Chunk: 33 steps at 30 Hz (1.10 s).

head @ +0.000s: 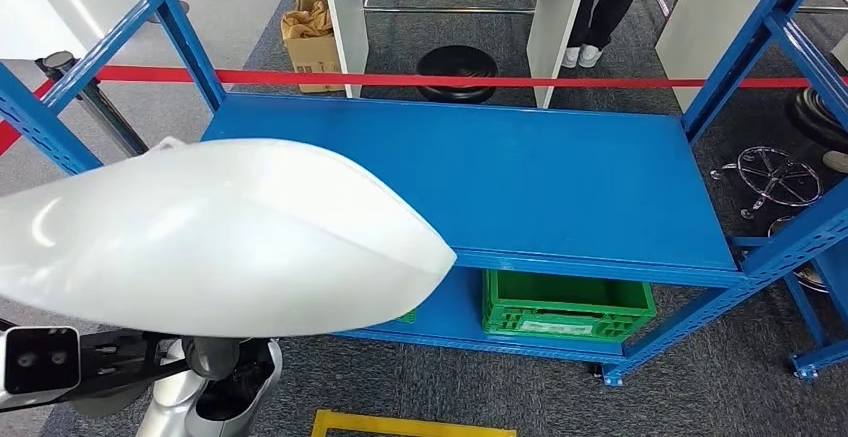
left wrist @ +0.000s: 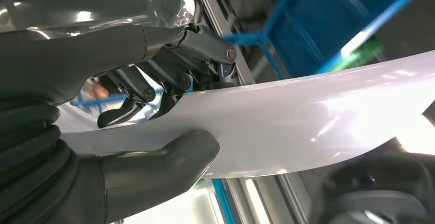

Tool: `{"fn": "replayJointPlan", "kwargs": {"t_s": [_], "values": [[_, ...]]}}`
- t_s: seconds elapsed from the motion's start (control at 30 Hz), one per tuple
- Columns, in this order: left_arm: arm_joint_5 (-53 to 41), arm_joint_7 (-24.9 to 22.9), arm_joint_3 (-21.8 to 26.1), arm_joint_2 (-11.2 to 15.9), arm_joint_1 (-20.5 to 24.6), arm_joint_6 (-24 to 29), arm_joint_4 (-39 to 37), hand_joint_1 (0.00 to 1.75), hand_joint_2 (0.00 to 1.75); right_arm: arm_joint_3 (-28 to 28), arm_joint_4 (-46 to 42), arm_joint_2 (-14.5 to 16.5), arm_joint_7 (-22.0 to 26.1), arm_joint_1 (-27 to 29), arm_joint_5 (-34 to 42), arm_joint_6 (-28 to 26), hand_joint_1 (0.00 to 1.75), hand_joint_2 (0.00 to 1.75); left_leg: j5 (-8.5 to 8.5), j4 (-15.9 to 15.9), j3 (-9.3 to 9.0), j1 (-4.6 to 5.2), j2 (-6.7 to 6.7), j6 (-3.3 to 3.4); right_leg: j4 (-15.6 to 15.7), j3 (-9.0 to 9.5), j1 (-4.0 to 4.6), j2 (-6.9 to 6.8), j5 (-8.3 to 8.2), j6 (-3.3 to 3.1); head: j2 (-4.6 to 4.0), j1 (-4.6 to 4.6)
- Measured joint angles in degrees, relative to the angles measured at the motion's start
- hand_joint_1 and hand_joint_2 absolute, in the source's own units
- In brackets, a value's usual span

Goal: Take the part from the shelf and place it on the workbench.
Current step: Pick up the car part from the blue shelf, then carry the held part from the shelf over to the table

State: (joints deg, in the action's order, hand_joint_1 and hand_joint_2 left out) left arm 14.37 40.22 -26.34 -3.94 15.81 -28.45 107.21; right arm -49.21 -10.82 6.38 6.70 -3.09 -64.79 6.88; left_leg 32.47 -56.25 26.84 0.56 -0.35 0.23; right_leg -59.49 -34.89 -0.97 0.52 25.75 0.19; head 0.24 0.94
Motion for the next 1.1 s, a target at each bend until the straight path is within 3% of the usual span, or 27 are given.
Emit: {"fn": "replayJointPlan", "kwargs": {"t_s": [0.13,0.23,0.3,0.37,0.4,0.43,0.47,0.5,0.57,0.63,0.73,0.8,0.87,0.9,0.93,0.97,1.0,1.03,1.1], "values": [[1.0,0.0,-3.0,1.6,3.1,3.2,0.5,1.75,1.75,-0.7,0.0,-0.3,-3.3,-0.2,0.6,-0.7,0.00,0.00,-0.08,-0.3,0.20,0.19,-0.02,0.48,0.1,0.03,-0.24,-0.02,-0.34,0.53,0.00,0.01],[1.1,0.0,-4.5,2.7,5.4,6.9,0.5,1.75,1.75,-1.3,0.0,-1.3,-6.9,-0.3,0.6,-1.1,0.00,0.00,-1.56,0.8,-0.16,0.07,0.14,1.54,0.0,-0.17,-0.38,0.02,-0.31,1.36,0.00,-0.01],[0.9,0.0,-5.5,3.4,6.3,9.0,0.6,1.75,1.75,-1.8,0.0,-2.6,-10.0,-0.3,0.7,-1.0,0.00,0.00,-2.69,1.9,-0.27,-0.32,0.36,2.12,-3.6,-1.90,-0.28,-0.01,2.42,1.72,0.00,-0.16],[0.5,0.0,-6.5,4.1,6.3,10.1,0.6,1.75,1.75,-2.4,0.0,-3.9,-12.2,-0.2,1.3,-0.8,0.00,0.00,-3.03,1.9,0.17,-0.33,0.54,2.30,-10.9,-4.85,-0.25,-0.03,6.02,2.14,0.00,-0.25],[0.3,-0.1,-6.9,4.4,6.0,10.3,0.7,1.75,1.75,-2.8,0.0,-4.5,-12.9,-0.1,1.8,-0.7,0.00,0.00,-3.06,1.8,0.33,-0.36,0.63,2.26,-13.8,-5.91,-0.31,-0.04,6.88,2.33,0.00,-0.24],[0.1,-0.1,-7.4,4.7,5.8,10.4,0.7,1.75,1.75,-3.2,0.0,-5.0,-13.3,0.0,2.2,-0.7,0.00,0.00,-3.07,1.7,0.43,-0.43,0.70,2.20,-14.8,-6.06,-0.39,-0.06,6.70,2.48,0.00,-0.24],[0.0,-0.1,-7.7,5.0,5.7,10.4,0.7,1.75,1.75,-3.6,0.0,-5.4,-13.5,0.0,2.5,-0.6,0.00,0.00,-3.02,1.6,0.50,-0.56,0.73,2.07,-13.4,-5.09,-0.53,-0.09,5.50,2.62,0.00,-0.24],[0.0,-0.1,-8.0,5.2,5.6,10.4,0.7,1.75,1.75,-4.0,0.0,-5.8,-13.6,0.0,2.7,-0.6,0.00,0.00,-2.88,1.3,0.54,-0.74,0.72,1.83,-9.9,-3.08,-0.73,-0.15,3.62,2.79,0.00,-0.24],[0.3,-0.1,-8.3,5.5,5.6,10.1,0.6,1.75,1.75,-4.5,0.0,-6.0,-13.8,-0.1,3.0,-0.6,0.00,0.00,-2.41,0.4,1.09,-0.89,0.62,1.05,-2.7,0.99,-0.99,-0.11,1.44,3.06,0.00,-0.34],[0.6,-0.2,-8.6,5.7,5.7,9.5,0.4,1.75,1.75,-5.0,-0.1,-6.0,-13.9,-0.2,3.4,-0.4,0.00,0.00,-2.13,-0.6,1.88,-0.72,0.42,0.34,-0.5,2.07,-0.95,0.10,1.58,2.59,0.00,-0.38],[1.0,-0.2,-8.8,6.0,5.7,8.7,-0.2,1.75,1.75,-5.8,-0.1,-5.9,-13.9,-0.5,3.9,-0.1,0.00,0.00,-1.70,-1.5,2.67,-0.77,0.19,-0.42,-0.7,1.20,-0.94,0.12,1.37,1.11,0.00,-0.26],[1.1,-0.2,-8.9,6.2,5.8,8.5,-0.5,1.75,1.75,-6.1,-0.1,-5.8,-13.8,-0.6,4.0,-0.1,0.00,0.00,1.18,-5.0,4.34,-0.89,0.19,-0.91,-0.6,0.44,-1.02,-0.06,0.80,0.21,0.00,-0.11],[1.1,-0.2,-9.1,6.3,5.9,8.4,-0.8,1.75,1.75,-6.3,-0.1,-5.8,-13.8,-0.6,4.1,-0.1,0.00,0.00,5.57,-12.3,7.44,-0.94,0.20,-1.19,-0.6,-0.61,-0.85,-0.26,0.12,-0.43,0.00,0.03],[1.2,-0.2,-9.2,6.4,5.9,8.3,-1.0,1.75,1.75,-6.4,-0.1,-5.9,-13.7,-0.6,4.1,-0.1,0.00,0.00,6.95,-15.6,8.69,-0.96,0.20,-1.21,-0.6,-1.15,-0.72,-0.35,-0.27,-0.59,0.00,0.05],[1.3,-0.2,-9.3,6.5,5.9,8.1,-1.2,1.75,1.75,-6.4,-0.1,-5.9,-13.7,-0.6,4.2,-0.1,0.00,0.00,7.18,-17.2,9.07,-0.96,0.19,-1.13,-0.6,-1.66,-0.61,-0.41,-0.68,-0.63,0.00,0.05],[1.5,-0.2,-9.3,6.6,6.0,7.9,-1.5,1.75,1.75,-6.5,-0.1,-5.8,-13.6,-0.6,4.4,-0.1,0.00,0.00,6.24,-16.5,8.32,-0.94,0.19,-0.95,-0.6,-2.15,-0.49,-0.44,-1.12,-0.62,0.00,0.04],[1.7,-0.2,-9.4,6.6,6.1,7.6,-1.8,1.75,1.75,-6.7,-0.1,-5.8,-13.4,-0.6,4.6,-0.1,0.00,0.00,4.53,-13.7,6.46,-0.87,0.19,-0.64,-0.6,-2.62,-0.38,-0.45,-1.58,-0.56,0.00,0.05],[1.8,-0.2,-9.5,6.6,6.4,7.4,-2.0,1.75,1.75,-6.9,-0.1,-5.8,-13.1,-0.7,4.9,-0.1,0.00,0.00,2.83,-9.5,3.79,-0.73,0.20,-0.19,-0.6,-3.00,-0.33,-0.44,-2.05,-0.48,0.00,0.04],[1.8,-0.2,-9.6,6.4,6.9,7.1,-2.5,1.75,1.75,-7.4,-0.1,-5.6,-12.6,-0.7,5.3,0.0,0.00,0.00,1.02,-2.3,-0.54,-0.25,0.37,0.44,-0.5,-3.46,-0.27,-0.42,-3.00,0.02,0.00,0.02]]}}
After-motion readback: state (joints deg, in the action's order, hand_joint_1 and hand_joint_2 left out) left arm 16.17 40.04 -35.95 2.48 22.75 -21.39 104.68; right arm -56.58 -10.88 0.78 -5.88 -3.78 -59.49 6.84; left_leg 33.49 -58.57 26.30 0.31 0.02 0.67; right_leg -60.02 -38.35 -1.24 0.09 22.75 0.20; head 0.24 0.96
